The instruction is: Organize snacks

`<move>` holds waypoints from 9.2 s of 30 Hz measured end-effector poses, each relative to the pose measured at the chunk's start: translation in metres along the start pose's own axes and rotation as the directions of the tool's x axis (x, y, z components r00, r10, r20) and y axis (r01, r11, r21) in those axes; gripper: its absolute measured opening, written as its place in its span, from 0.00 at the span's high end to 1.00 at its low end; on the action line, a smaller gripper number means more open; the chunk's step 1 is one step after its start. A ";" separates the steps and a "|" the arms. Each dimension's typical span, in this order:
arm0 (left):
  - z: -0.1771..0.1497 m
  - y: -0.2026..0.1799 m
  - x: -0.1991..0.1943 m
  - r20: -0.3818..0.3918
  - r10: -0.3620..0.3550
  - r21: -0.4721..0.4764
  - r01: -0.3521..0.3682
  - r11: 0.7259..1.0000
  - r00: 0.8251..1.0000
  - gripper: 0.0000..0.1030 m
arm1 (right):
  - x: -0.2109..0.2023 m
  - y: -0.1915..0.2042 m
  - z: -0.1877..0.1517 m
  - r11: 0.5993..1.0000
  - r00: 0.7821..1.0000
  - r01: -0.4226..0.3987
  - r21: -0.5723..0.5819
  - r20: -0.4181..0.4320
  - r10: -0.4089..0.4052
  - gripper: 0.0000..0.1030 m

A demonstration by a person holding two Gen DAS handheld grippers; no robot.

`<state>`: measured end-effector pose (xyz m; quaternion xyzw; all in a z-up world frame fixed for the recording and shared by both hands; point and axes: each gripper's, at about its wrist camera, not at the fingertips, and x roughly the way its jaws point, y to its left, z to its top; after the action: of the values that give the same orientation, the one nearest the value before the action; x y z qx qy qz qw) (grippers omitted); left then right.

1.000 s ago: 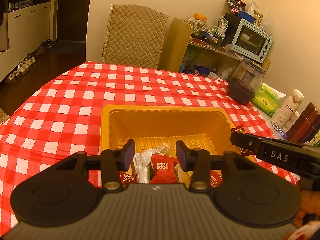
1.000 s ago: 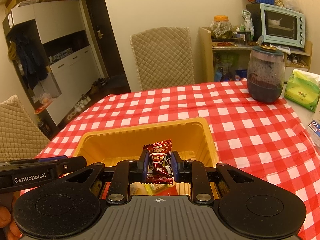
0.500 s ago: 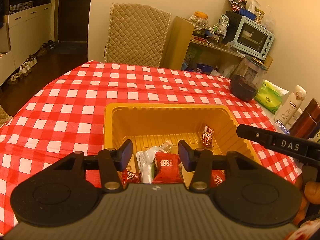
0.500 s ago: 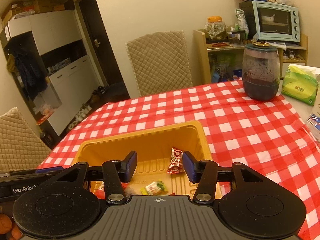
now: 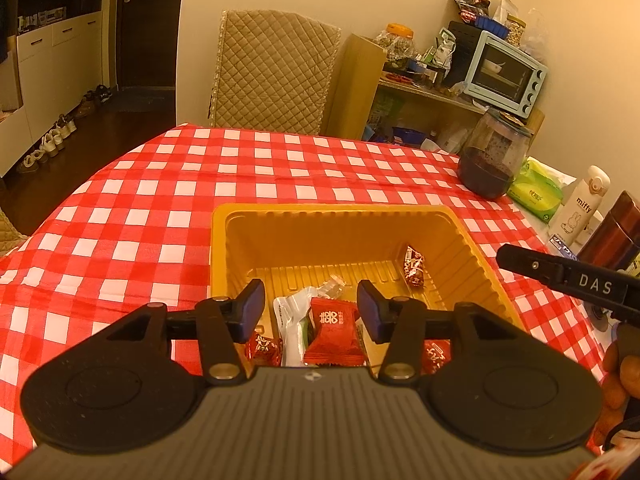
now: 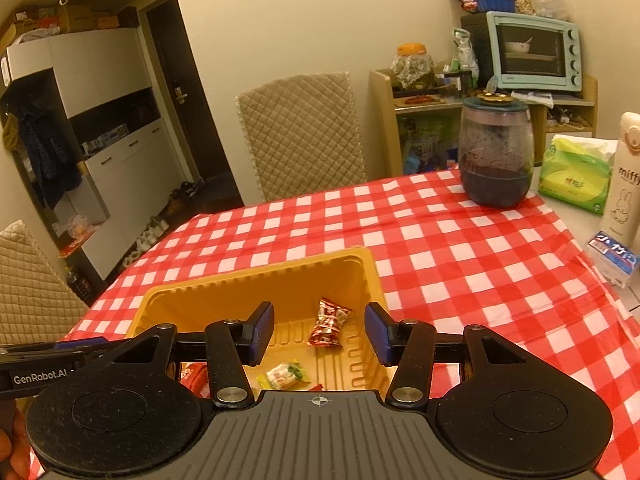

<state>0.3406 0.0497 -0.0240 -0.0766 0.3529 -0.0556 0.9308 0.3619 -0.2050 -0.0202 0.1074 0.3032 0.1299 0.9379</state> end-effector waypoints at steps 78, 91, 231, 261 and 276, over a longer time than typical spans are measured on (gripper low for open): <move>-0.146 -0.054 -0.050 -0.128 -0.036 0.126 0.052 0.991 0.991 0.24 | -0.073 -0.009 -0.165 0.990 0.975 0.028 -0.139 -0.214 -0.057 0.73; -0.143 -0.104 -0.019 -0.138 -0.154 0.295 0.189 0.936 0.978 0.34 | -0.101 -0.055 -0.151 0.987 0.974 0.154 0.040 -0.172 -0.145 0.74; 0.003 0.010 0.005 -0.014 0.003 0.043 -0.002 0.999 1.000 0.66 | 0.024 0.042 -0.006 0.995 0.994 -0.083 -0.062 -0.082 0.077 0.74; -0.002 0.008 0.010 0.006 0.056 0.087 -0.057 0.995 0.998 0.14 | 0.020 0.019 -0.001 0.998 0.998 -0.053 0.031 -0.044 0.055 0.33; -0.005 0.012 0.004 0.024 0.114 0.067 -0.115 0.991 0.993 0.00 | 0.020 0.020 -0.006 0.999 0.997 -0.034 -0.010 -0.075 0.033 0.19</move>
<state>0.3404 0.0601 -0.0326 -0.0250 0.3453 -0.0134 0.9381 0.3701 -0.1788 -0.0305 0.1021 0.3355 0.1511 0.9242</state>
